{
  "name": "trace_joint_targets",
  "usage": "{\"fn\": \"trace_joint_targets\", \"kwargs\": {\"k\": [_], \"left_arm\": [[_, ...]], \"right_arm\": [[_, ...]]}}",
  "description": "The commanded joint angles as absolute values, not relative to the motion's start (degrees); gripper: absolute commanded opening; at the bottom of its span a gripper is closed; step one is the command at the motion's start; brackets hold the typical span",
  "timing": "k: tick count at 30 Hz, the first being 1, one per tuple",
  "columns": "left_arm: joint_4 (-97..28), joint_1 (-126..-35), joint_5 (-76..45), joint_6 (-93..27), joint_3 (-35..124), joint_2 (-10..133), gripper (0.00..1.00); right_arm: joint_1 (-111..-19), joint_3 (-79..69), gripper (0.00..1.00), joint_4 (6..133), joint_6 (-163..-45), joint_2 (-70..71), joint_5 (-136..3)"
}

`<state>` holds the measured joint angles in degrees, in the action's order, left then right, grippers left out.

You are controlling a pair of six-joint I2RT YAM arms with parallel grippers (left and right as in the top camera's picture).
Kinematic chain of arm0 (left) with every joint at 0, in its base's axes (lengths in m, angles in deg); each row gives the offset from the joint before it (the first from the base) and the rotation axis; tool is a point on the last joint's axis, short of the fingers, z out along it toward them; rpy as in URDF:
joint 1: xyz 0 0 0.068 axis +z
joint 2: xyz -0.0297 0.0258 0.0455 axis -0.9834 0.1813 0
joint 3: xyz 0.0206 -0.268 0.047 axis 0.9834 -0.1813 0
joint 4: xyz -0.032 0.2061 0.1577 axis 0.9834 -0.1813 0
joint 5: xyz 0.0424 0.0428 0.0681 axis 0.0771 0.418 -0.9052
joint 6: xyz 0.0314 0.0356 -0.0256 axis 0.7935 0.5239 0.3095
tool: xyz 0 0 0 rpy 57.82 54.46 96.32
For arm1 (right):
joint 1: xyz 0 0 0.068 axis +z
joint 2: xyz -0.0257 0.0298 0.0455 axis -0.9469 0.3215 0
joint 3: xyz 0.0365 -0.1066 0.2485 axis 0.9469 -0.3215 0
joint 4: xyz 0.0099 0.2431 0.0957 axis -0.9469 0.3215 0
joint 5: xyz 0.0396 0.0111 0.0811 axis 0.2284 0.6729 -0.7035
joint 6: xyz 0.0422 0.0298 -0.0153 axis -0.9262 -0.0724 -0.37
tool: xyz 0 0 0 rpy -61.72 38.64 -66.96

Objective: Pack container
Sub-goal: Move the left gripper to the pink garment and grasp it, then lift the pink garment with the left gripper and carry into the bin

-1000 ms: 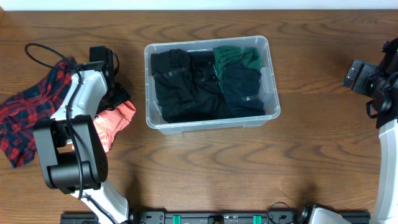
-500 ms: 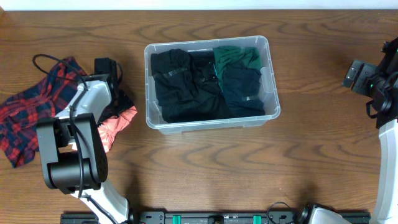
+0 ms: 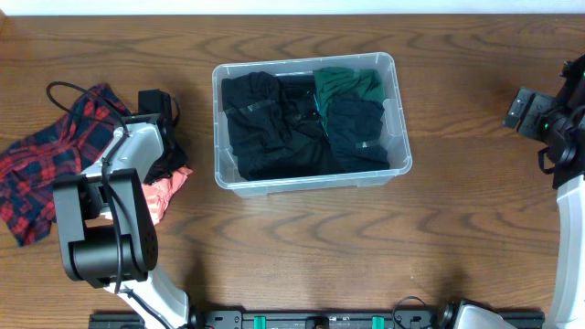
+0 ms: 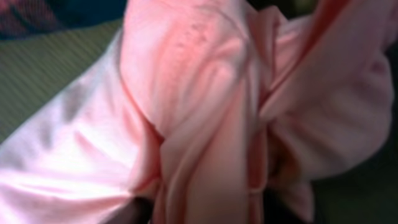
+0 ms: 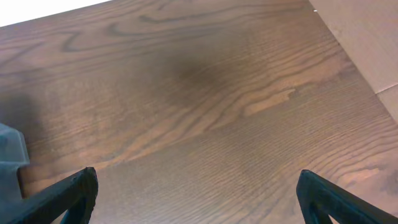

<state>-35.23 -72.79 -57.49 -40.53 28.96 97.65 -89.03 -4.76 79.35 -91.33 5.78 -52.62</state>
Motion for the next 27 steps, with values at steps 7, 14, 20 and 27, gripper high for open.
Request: {"fn": "trace_joint_targets", "kwargs": {"k": [7,14,20,27], "left_arm": [[-37.6,-72.9,-54.3,-37.8,29.8,95.3,0.06],[-41.3,-72.9,-54.2,-37.8,35.2,83.6,0.06],[-43.3,-76.4,-54.2,-37.7,37.6,71.8,0.06],[-45.4,-87.8,-54.2,-37.6,40.0,65.5,0.06]], "right_arm": [[-89.2,-4.7,0.99,79.4,-91.7,5.9,-52.6],[-89.2,-4.7,0.99,79.4,-91.7,5.9,-52.6],[-89.2,-4.7,0.99,79.4,-91.7,5.9,-52.6],[-89.2,-4.7,0.99,79.4,-91.7,5.9,-52.6]]}}
